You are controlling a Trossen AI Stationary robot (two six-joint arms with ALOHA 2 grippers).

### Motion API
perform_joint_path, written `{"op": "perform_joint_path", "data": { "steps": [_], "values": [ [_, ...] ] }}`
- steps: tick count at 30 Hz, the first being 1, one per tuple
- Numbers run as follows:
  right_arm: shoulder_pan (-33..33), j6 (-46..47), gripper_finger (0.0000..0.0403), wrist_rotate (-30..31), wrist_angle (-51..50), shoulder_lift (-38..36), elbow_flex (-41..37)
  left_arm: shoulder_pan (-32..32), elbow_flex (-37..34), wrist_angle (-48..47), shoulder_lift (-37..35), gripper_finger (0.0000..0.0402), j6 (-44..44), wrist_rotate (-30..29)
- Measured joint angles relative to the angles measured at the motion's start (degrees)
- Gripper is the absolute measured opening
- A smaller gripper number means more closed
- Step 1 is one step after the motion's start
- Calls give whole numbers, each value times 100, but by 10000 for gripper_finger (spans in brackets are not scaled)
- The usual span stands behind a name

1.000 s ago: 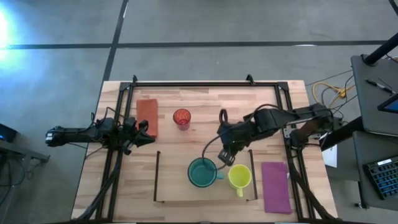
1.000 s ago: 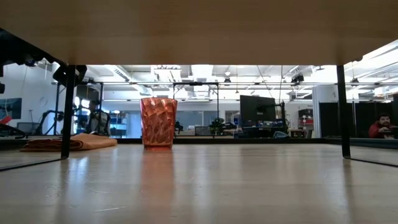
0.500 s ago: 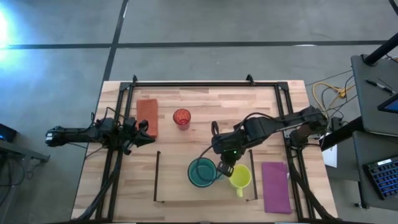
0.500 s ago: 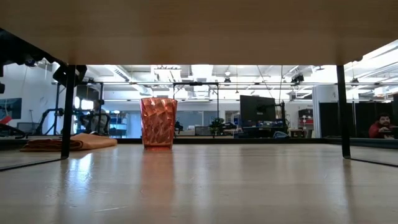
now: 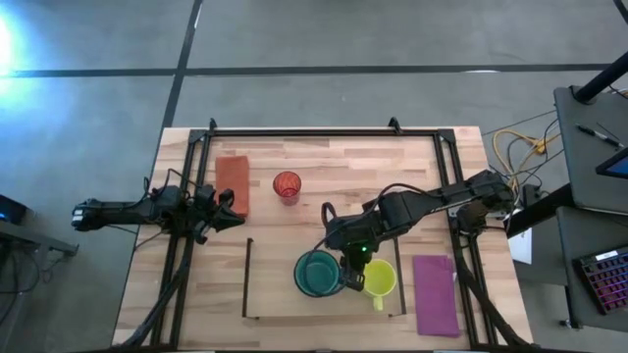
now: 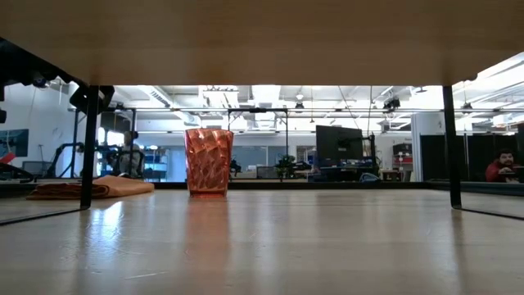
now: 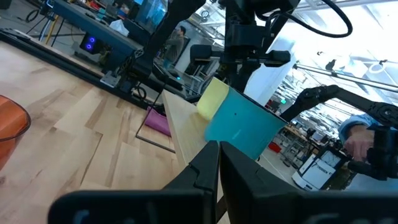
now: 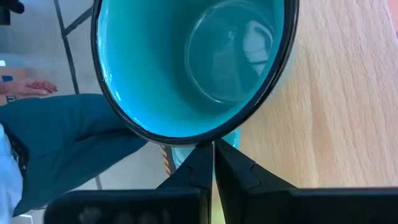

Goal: Stack small to large cups/mugs on shelf
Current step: Put the green mug on the shelf

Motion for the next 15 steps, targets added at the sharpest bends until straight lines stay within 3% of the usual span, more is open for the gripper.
{"op": "perform_joint_path", "data": {
  "steps": [7,15],
  "values": [
    [9,-8,9,72,-80,-3,0,0,-1,-1,0,0,1,-1],
    [-19,-93,19,1326,-769,-57,241,1,-2,-2,-1,0,0,-2]
  ]
}}
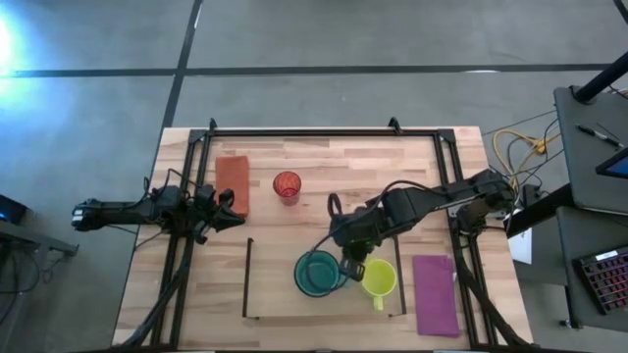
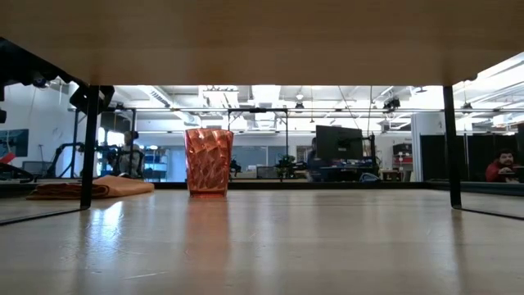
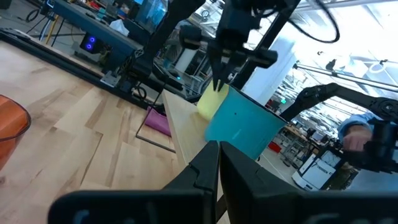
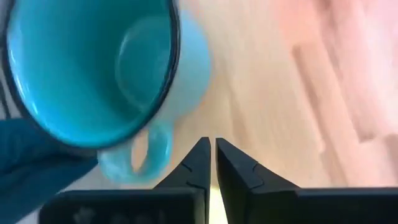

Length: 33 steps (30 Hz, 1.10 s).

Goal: Stack small to large cups/mugs on shelf
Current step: Put the green mug on the shelf

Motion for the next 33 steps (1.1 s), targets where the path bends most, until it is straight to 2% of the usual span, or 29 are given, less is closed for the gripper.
{"op": "perform_joint_path", "data": {
  "steps": [9,13,20,26,33],
  "values": [
    [-239,-507,22,165,672,-9,482,0,2,0,1,0,1,1],
    [-274,-786,28,-69,753,-11,493,1,2,0,1,0,2,0],
    [-267,-1578,91,-362,842,219,487,1,2,0,1,0,0,0],
    [-306,-1964,144,-371,948,374,487,1,1,0,-1,0,2,2],
    [-319,-2466,154,-371,952,444,487,1,1,0,-1,0,2,2]
  ]
}}
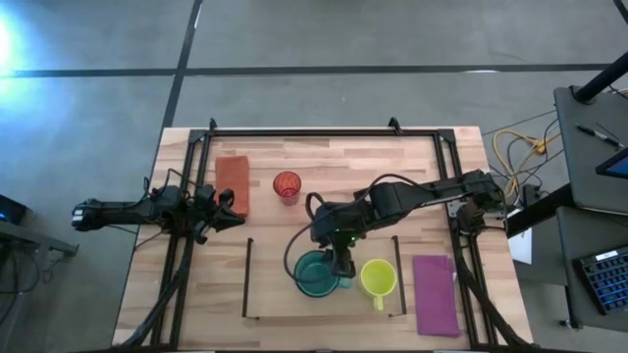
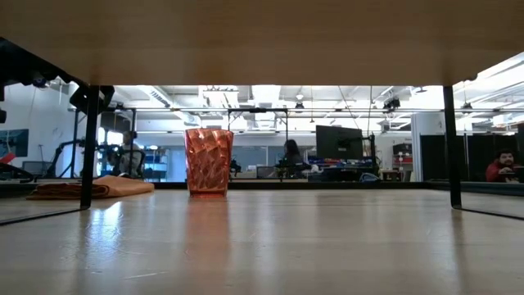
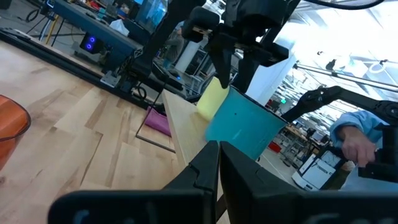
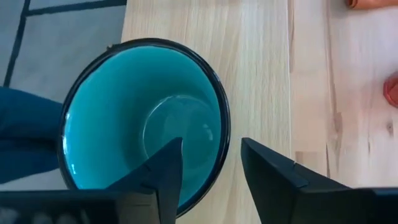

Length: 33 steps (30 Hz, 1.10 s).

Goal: Stack small to large cups/mugs on shelf
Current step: Put the green mug on the shelf

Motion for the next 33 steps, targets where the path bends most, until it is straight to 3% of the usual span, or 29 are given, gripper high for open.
{"op": "perform_joint_path", "data": {
  "steps": [6,15,23,30,33],
  "values": [
    [4,-119,121,-1,-2,152,0,-2,2,2,0,0,-2,-2],
    [-6,-160,29,198,215,193,0,0,0,0,0,0,0,0],
    [-104,944,16,369,233,150,28,-2,1,2,0,0,-1,-1],
    [-6,2743,14,339,194,163,0,0,1,0,0,0,1,-2],
    [140,3216,14,670,227,163,0,-1,-1,0,0,0,1,0]
  ]
}}
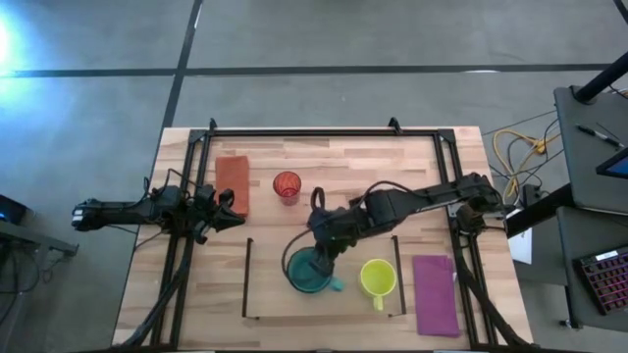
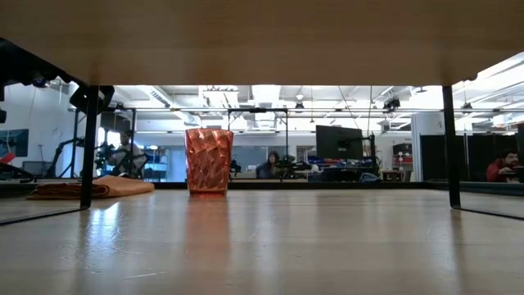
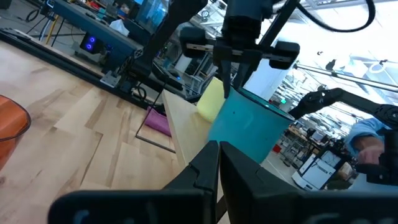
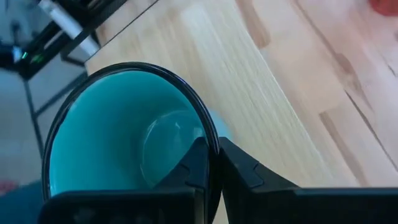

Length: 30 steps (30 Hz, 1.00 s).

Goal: Stack small to large cups/mugs on shelf
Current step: Put the green mug on the shelf

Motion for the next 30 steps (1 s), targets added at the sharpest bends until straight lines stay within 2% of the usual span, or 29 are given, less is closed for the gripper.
{"op": "perform_joint_path", "data": {
  "steps": [3,9,11,21,30],
  "values": [
    [121,683,14,525,-44,0,0,-2,1,0,0,0,0,0],
    [387,2401,14,1976,-262,-2,0,-1,1,0,1,0,0,-1],
    [454,2967,14,2200,-458,-2,0,-1,0,0,0,0,0,0],
    [741,4217,13,2187,-1011,-42,10,1,0,2,0,0,-2,-2],
    [786,3956,20,1897,-1048,-42,109,-2,0,0,0,0,0,-2]
  ]
}}
